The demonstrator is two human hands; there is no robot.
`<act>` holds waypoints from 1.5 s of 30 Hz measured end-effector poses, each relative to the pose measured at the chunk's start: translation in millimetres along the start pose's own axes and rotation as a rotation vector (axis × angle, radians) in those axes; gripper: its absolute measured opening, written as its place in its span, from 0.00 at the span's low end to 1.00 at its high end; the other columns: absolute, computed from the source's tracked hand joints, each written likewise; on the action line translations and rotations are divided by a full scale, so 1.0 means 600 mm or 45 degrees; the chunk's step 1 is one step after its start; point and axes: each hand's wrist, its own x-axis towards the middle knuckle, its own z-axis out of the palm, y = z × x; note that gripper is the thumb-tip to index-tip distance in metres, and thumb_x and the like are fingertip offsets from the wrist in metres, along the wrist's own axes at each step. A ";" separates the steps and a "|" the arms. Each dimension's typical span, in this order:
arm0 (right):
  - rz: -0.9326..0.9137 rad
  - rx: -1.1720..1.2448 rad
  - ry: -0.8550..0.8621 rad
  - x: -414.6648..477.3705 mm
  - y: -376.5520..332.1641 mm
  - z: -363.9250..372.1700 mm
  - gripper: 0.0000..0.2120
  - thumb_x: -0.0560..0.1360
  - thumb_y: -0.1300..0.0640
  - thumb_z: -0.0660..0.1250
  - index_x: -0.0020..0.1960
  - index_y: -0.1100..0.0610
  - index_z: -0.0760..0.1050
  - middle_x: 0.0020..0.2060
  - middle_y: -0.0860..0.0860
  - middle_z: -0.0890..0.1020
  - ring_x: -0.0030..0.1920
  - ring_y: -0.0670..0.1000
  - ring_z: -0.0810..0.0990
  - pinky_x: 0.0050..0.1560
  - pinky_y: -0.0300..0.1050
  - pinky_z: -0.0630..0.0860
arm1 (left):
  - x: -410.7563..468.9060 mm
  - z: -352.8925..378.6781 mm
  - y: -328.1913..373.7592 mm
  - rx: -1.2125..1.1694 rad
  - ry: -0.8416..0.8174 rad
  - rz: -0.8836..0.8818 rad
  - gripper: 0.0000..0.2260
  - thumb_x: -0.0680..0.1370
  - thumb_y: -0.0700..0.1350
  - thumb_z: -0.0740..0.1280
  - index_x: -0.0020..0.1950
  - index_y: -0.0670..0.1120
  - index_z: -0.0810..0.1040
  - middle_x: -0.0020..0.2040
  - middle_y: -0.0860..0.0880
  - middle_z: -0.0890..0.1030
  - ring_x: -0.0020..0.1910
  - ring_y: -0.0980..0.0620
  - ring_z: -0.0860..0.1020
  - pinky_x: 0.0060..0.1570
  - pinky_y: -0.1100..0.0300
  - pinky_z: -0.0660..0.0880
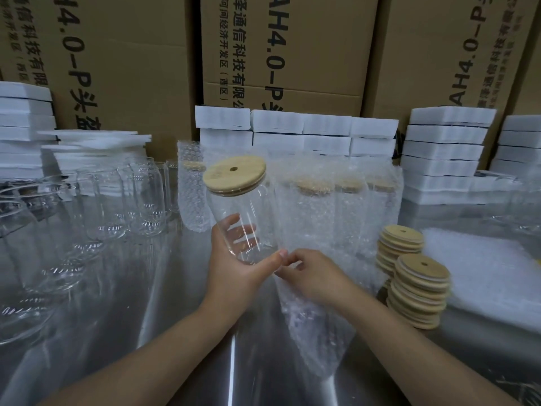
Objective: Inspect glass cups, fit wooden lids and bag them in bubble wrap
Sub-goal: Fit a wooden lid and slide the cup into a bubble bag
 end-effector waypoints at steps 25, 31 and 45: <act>-0.268 -0.177 -0.005 -0.015 0.024 0.005 0.09 0.73 0.50 0.67 0.35 0.50 0.75 0.33 0.45 0.79 0.35 0.41 0.77 0.34 0.30 0.69 | -0.004 -0.010 0.034 -0.219 0.005 -0.151 0.27 0.62 0.48 0.75 0.58 0.58 0.69 0.54 0.49 0.80 0.44 0.60 0.83 0.27 0.62 0.77; -0.003 0.284 0.020 0.000 0.022 -0.003 0.12 0.75 0.57 0.61 0.35 0.57 0.78 0.29 0.46 0.78 0.34 0.48 0.77 0.42 0.44 0.76 | -0.010 -0.006 0.040 -0.501 -0.188 -0.392 0.35 0.55 0.53 0.76 0.60 0.52 0.71 0.53 0.44 0.82 0.46 0.49 0.84 0.30 0.56 0.79; 0.034 0.486 -0.042 0.004 0.026 -0.002 0.09 0.77 0.62 0.61 0.47 0.63 0.80 0.43 0.58 0.83 0.43 0.55 0.83 0.44 0.48 0.80 | -0.014 0.001 0.036 -0.539 -0.271 -0.506 0.23 0.65 0.47 0.70 0.59 0.47 0.72 0.47 0.43 0.85 0.43 0.45 0.85 0.43 0.55 0.82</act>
